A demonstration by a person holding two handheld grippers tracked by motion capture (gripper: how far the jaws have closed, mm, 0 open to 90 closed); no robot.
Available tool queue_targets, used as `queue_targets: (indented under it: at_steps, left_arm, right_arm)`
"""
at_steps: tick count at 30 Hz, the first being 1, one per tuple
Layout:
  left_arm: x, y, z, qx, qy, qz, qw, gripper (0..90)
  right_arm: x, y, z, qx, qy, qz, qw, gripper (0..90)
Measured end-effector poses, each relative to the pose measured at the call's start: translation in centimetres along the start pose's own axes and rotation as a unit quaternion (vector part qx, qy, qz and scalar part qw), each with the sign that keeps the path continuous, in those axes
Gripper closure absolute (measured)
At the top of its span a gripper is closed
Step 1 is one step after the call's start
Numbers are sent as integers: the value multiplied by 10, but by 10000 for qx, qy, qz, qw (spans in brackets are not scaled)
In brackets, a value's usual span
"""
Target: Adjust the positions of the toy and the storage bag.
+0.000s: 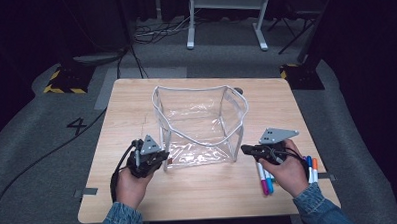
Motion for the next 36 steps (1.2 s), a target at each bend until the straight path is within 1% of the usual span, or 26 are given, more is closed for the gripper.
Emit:
queue_targets:
  at_steps: [1,2,3,4,6,7,10,12,13,14,15,16,17,18,20,21,22,24,28,30,31,32,33,34,35,36]
  left_arm:
    - [1,-2,2,12,14,-17,10000,866]
    - [2,-3,5,13,33,-19,10000,866]
    - [3,-5,7,35,78,-23,10000,866]
    - [5,-6,9,51,91,-15,9999,867]
    - [7,-9,12,77,102,-4,9999,866]
    - [10,-12,15,102,51,0,9999,866]
    - [13,-15,17,101,54,-5,9999,866]
    - [16,-19,21,112,59,-8,9999,866]
    - [18,-21,22,116,38,-1,9999,866]
    - [18,-21,22,116,38,-1,9999,866]
    - [20,-23,24,97,69,-1,9999,866]
    - [20,-23,24,97,69,-1,9999,866]
    - [21,-24,25,107,54,-4,9999,866]
    - [23,-26,28,106,51,-14,9999,866]
    - [24,-29,31,91,87,-20,9999,866]
    - [24,-29,31,91,87,-20,9999,866]
    - [27,-32,34,109,92,-11,9999,865]
    - [28,-33,36,133,80,1,9999,865]
    - [32,-39,44,285,102,69,9995,864]
    - [33,-40,49,396,120,100,9991,864]
    - [33,-41,55,520,114,108,9985,864]
    - [33,-41,55,520,114,108,9985,863]
    - [32,-41,61,607,167,114,9979,863]
    - [32,-41,61,607,167,114,9979,863]
    - [32,-41,64,664,207,114,9975,863]
    - [32,-41,67,720,221,107,9971,863]
  right_arm:
    - [0,0,0,0,0,0,10000,802]
    - [-1,2,4,27,14,30,10000,728]
    - [-1,2,4,27,14,30,10000,728]
    - [-1,4,6,31,18,58,10000,699]
    - [-3,8,8,27,7,68,10000,694]
    - [-5,12,11,34,42,70,10000,705]
    - [-7,15,13,-3,101,43,9999,713]
    - [-10,18,14,35,91,16,10000,693]
    - [-11,18,14,88,68,36,9999,657]
    - [-11,18,14,88,68,36,9999,657]
    - [-12,18,13,142,-5,62,9999,635]
    - [-13,19,14,121,-64,92,9999,652]
    - [-14,20,14,44,-133,95,9999,735]
    - [-14,21,12,-94,-141,33,9999,802]
    - [-15,21,9,-164,-172,-21,9997,869]
    - [-15,21,9,-164,-172,-21,9997,869]
    - [-14,18,4,-180,-193,-88,9996,878]
    - [-13,16,2,-209,-184,-99,9996,879]
    - [-2,0,-9,-335,-119,-122,9993,880]
    - [5,-9,-15,-379,-87,-98,9992,880]
    - [12,-18,-20,-400,-36,-100,9991,881]
    - [12,-18,-20,-400,-36,-100,9991,881]
    - [19,-28,-25,-414,0,-98,9991,881]
    - [19,-28,-25,-414,0,-98,9991,881]
    - [25,-37,-30,-425,25,-125,9990,881]
    - [25,-37,-30,-425,25,-125,9990,881]
Point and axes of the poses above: each handheld gripper's, and its own axes: y roughly forward along the jaws, x roughly out of its underside, z roughly to its right, the point moved 3 cm from there along y, roughly forward along the jaws, and after that the axes turned 2 degrees about -x, right-handed, at the moved point
